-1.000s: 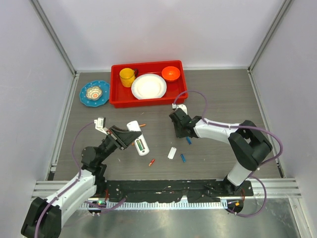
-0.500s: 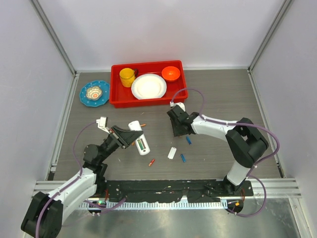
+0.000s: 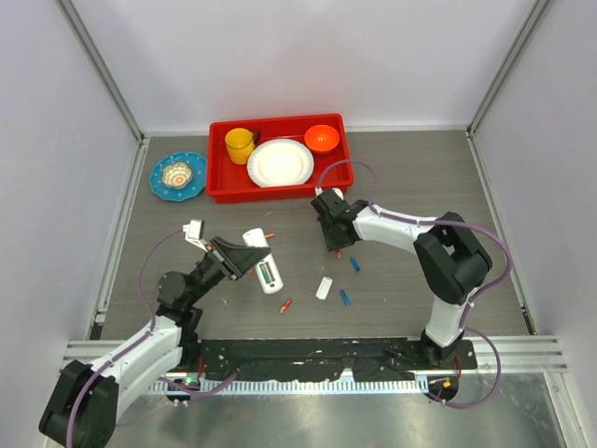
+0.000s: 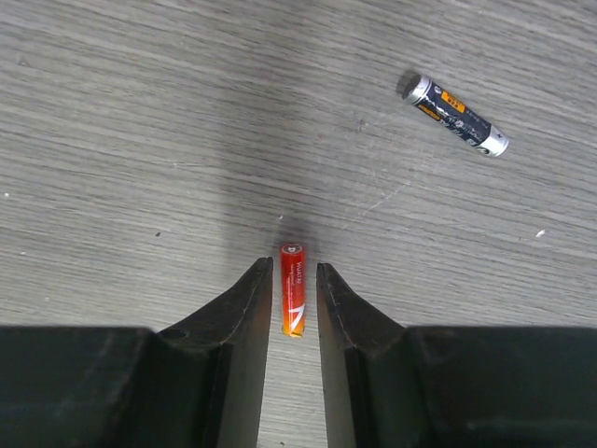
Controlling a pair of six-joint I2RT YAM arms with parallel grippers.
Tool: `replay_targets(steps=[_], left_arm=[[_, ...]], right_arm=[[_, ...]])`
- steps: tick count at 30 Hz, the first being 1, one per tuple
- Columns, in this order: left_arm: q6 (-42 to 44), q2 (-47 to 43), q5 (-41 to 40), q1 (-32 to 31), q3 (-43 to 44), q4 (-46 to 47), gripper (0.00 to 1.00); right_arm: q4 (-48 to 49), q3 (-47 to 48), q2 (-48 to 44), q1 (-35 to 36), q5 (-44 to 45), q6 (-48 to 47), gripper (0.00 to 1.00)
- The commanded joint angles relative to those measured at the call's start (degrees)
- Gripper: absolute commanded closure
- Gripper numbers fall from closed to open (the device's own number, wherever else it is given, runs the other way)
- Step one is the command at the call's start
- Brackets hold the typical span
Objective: Load the batteries into the remote control
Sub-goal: Place the battery at the center of the board, then pick up the battery from the center of the board.
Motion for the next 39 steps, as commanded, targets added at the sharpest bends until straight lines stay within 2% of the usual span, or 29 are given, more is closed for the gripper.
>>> replay_targets(steps=[1, 17, 20, 21, 22, 26, 27, 30, 31, 36, 39], left_arm=[[-0.27, 0.21, 0.48, -1.0, -0.28, 2.97, 1.0], [0.08, 0.74, -0.31, -2.31, 0.33, 2.71, 1.0], [0.25, 0.83, -0.66, -2.4, 0.68, 2.09, 1.0], [0.43, 1.09, -0.84, -2.4, 0.86, 1.39, 1.0], [0.78, 1.27, -1.1, -2.66, 1.12, 0.95, 0.99], [2.09, 4.86, -2.07, -3.63, 4.53, 0.51, 1.0], [2.27, 5.83, -2.33, -3.98, 5.33, 0.51, 1.0], [2.89, 11.88, -4.35, -5.03, 7.8, 1.64, 1.0], [2.89, 13.21, -5.31, -5.39, 8.15, 2.69, 1.0], [2.1, 22.78, -8.39, -6.97, 9.82, 13.67, 1.0], [0.96, 30.25, -9.27, -8.03, 11.14, 21.49, 1.0]], right_arm=[[-1.57, 2.47, 0.88, -0.74, -1.47, -2.41, 0.7], [-1.74, 2.82, 3.61, -1.36, -2.18, -3.55, 0.74], [-0.87, 2.12, 3.17, -1.53, -2.18, -2.94, 0.87], [-0.52, 1.68, 2.82, -1.53, -1.57, -2.07, 0.97], [0.01, 1.16, 1.86, -1.53, -1.39, -1.97, 0.99], [5.19, -4.99, -8.93, -1.01, -2.09, 0.05, 0.99], [6.94, -7.7, -15.48, -0.66, -2.27, 0.31, 0.99], [8.71, -12.37, -28.23, 3.11, -1.05, 1.28, 0.99], [8.72, -13.25, -31.43, 6.43, 0.0, 1.8, 0.99], [7.48, -16.86, -44.79, 14.72, 3.71, 4.53, 0.99], [8.88, -18.45, -47.71, 18.06, 4.32, 6.64, 0.99]])
